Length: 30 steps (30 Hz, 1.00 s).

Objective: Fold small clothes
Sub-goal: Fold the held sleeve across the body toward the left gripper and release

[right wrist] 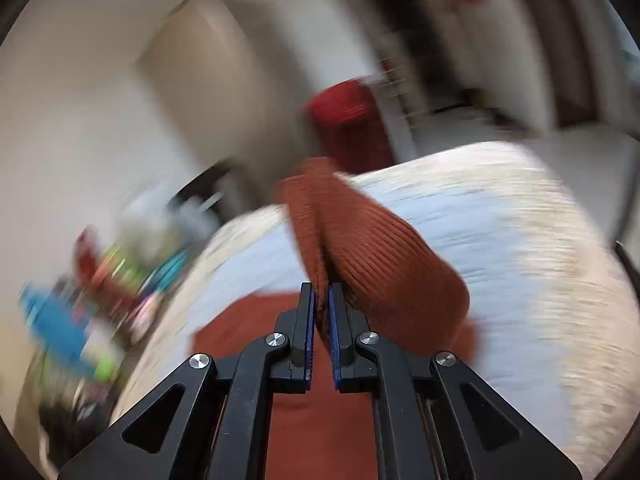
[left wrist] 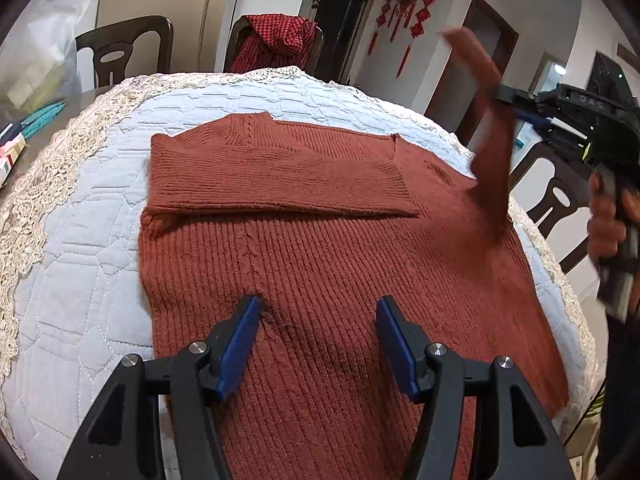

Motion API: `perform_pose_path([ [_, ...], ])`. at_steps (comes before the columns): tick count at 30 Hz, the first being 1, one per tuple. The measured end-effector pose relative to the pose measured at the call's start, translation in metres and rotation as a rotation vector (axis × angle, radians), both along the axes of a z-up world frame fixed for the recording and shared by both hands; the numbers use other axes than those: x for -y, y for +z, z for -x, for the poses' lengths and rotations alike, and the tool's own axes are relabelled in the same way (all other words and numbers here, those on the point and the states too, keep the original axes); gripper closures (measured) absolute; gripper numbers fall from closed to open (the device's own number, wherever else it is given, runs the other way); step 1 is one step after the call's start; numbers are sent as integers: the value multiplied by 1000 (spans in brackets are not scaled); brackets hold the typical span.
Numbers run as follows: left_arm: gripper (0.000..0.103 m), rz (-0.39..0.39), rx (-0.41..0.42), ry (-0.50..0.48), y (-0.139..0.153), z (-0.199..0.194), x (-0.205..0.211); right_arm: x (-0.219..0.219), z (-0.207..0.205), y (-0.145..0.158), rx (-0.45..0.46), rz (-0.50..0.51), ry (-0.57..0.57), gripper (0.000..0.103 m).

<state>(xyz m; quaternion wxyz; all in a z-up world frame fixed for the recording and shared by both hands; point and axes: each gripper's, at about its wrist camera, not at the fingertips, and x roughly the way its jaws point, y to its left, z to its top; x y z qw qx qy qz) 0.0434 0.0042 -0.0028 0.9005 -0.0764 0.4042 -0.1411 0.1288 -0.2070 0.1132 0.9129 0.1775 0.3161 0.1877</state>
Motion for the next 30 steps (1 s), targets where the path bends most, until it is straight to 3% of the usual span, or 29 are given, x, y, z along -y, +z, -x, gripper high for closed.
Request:
perform_pose_path([
  [2,40,6,-2,2,5,2,-3,-32,5,-5,-17,12,123,77],
  [5,40,5,18,17,16,2,-12,-45,17,-17,-40,20,194,63],
  [13,40,31,21,-14,44,-40,-9,4,27,-40,-100,58,30,63],
  [18,42,19,-75,-55,25,-91,17,30,16,-53,-149,45,-69,63],
  [20,61,0,-129,-78,11,-105,28,32,14,-56,-154,43,-79,63],
  [22,65,-40,-119,-101,7,-107,38,36,11,-60,-158,45,-84,63],
  [25,93,-54,-110,-139,10,-108,47,41,5,-66,-165,52,-87,63],
  [27,97,-63,-87,-170,18,-109,54,41,0,-69,-168,72,-86,66],
  [29,97,-69,-51,-191,27,-108,59,41,-5,-75,-183,124,-106,83],
  [30,97,-57,-38,-200,32,-109,61,44,-9,-80,-202,142,-126,85],
])
